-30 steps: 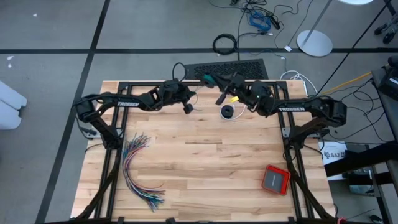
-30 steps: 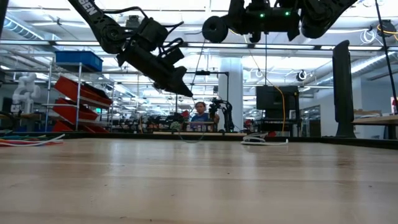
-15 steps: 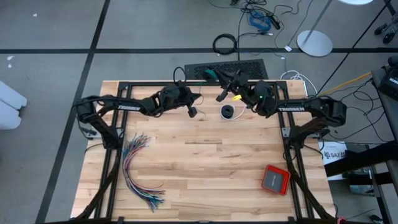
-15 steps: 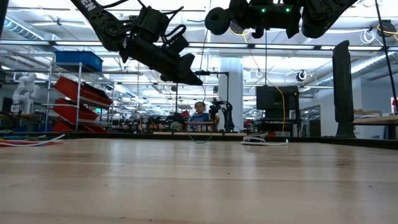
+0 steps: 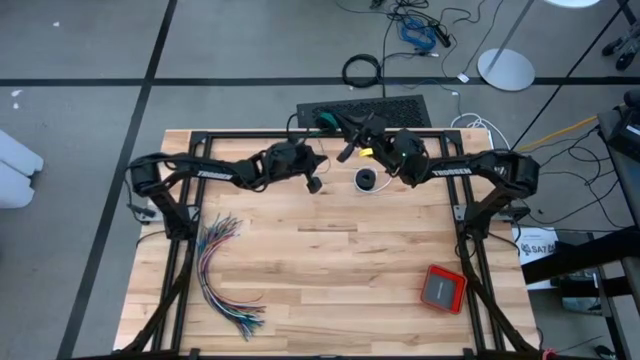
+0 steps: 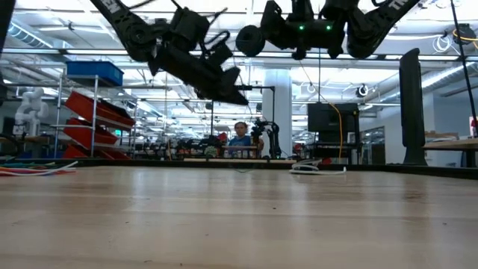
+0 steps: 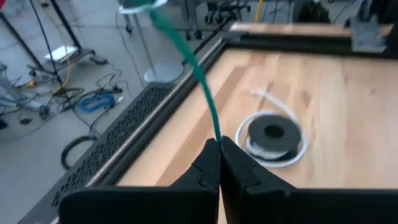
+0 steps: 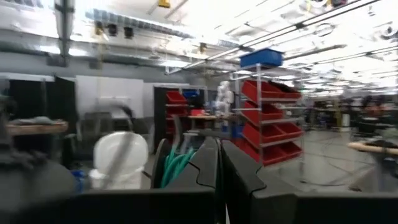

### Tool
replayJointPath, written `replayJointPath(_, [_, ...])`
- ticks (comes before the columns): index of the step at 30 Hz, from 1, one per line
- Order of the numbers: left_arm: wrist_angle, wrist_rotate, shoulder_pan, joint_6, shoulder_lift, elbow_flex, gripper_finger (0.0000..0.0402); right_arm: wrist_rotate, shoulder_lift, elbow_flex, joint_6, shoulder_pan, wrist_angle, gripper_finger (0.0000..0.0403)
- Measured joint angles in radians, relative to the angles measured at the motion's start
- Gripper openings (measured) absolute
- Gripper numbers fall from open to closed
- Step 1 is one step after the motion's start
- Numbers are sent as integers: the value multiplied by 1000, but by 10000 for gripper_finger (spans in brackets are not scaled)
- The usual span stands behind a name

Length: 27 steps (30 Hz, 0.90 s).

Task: Coil cords
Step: Coil the green wire onto the spool

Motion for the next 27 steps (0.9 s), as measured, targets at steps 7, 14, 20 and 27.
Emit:
replayJointPath(7, [8, 0, 24, -10, 65, -1, 0, -38, -7, 2, 39, 0, -53, 0])
replayJointPath(14, [61, 8, 23, -10, 68, 0, 0, -44, -8, 2, 57, -6, -31, 0])
replayJointPath(20, [57, 16, 22, -10, 69, 24, 0, 10, 14, 2, 51, -7, -5, 0])
replayJointPath(27, [51, 17, 20, -23, 69, 35, 0, 10, 87, 34, 70, -6, 27, 0])
